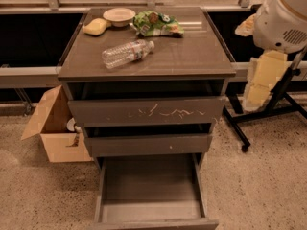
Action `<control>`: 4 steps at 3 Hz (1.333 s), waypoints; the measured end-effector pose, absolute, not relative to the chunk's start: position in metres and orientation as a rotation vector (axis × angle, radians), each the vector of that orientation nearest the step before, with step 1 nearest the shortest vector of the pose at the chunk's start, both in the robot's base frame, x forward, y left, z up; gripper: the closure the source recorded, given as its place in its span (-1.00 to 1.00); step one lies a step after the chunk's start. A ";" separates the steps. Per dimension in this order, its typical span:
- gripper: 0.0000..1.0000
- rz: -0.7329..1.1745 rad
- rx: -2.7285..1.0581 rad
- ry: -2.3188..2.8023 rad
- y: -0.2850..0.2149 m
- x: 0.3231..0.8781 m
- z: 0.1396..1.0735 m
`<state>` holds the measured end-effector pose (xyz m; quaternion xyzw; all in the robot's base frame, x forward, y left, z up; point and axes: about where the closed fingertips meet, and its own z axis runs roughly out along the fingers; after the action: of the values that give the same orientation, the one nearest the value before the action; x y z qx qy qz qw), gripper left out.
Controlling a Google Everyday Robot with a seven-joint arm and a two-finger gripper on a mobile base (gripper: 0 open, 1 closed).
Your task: Place water bottle into bottom drawer
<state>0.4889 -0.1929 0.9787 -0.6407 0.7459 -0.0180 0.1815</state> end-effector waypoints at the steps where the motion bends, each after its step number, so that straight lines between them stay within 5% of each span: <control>1: -1.00 0.001 -1.876 2.011 -0.173 0.523 0.972; 4: -1.00 0.078 -1.979 1.831 -0.137 0.565 0.956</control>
Offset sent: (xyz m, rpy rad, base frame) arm 0.0951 0.0743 -0.0371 0.1034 0.0171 0.3676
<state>0.5645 -0.1373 0.9564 -0.7157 0.6622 0.0281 0.2204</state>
